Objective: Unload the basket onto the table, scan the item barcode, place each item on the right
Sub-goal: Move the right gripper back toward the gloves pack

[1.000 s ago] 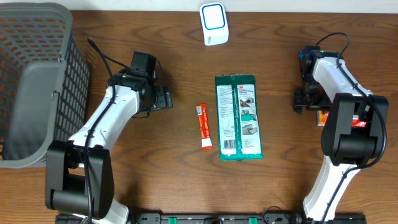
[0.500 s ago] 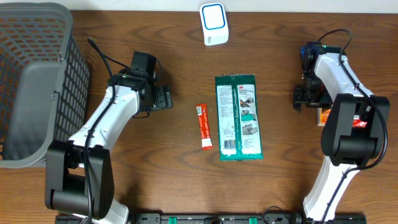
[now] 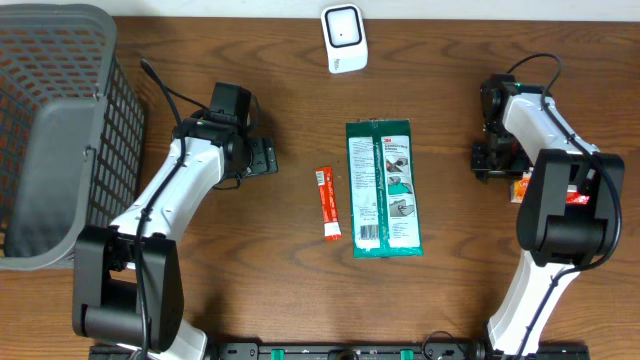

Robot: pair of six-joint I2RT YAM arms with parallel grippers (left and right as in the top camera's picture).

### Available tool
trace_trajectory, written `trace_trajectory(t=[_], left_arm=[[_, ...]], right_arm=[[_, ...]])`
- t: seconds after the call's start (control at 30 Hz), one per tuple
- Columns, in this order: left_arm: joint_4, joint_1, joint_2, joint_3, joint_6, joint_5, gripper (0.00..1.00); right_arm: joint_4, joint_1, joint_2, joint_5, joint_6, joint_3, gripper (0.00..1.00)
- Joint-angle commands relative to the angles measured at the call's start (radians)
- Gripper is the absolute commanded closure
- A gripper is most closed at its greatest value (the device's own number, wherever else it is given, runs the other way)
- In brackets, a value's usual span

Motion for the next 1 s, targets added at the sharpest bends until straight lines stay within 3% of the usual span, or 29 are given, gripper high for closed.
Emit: trace_trajectory(t=[0.0,0.27,0.6,0.63,0.77,0.8,0.97], left_arm=[[-0.003,0.002,-0.01,0.007,-0.005,-0.019,0.13],[-0.002,0.002,-0.01,0.007,-0.005,-0.019,0.13],[-0.003,0.002,-0.01,0.007,-0.005,-0.019,0.14],[-0.003,0.002,-0.01,0.007,-0.005,-0.014,0.23],[-0.003,0.001,-0.01,0.007,0.0,0.026,0.89],[-0.002,0.0,-0.01,0.007,0.006,0.026,0.93],[0.002,-0.041,-0.01,0.007,0.006,0.027,0.93]], right_arm=[[0.003,-0.038,-0.01,0.086,0.004,-0.007,0.6],[0.014,-0.084,-0.01,-0.059,0.029,-0.007,0.56],[0.025,-0.064,-0.01,-0.484,-0.044,-0.007,0.51],[0.025,-0.056,-0.01,-0.529,-0.069,-0.007,0.5],[0.021,-0.018,-0.01,-0.629,-0.113,-0.019,0.49],[0.021,-0.012,-0.01,-0.659,-0.136,-0.024,0.49],[0.048,0.0,-0.01,-0.842,-0.249,-0.088,0.45]])
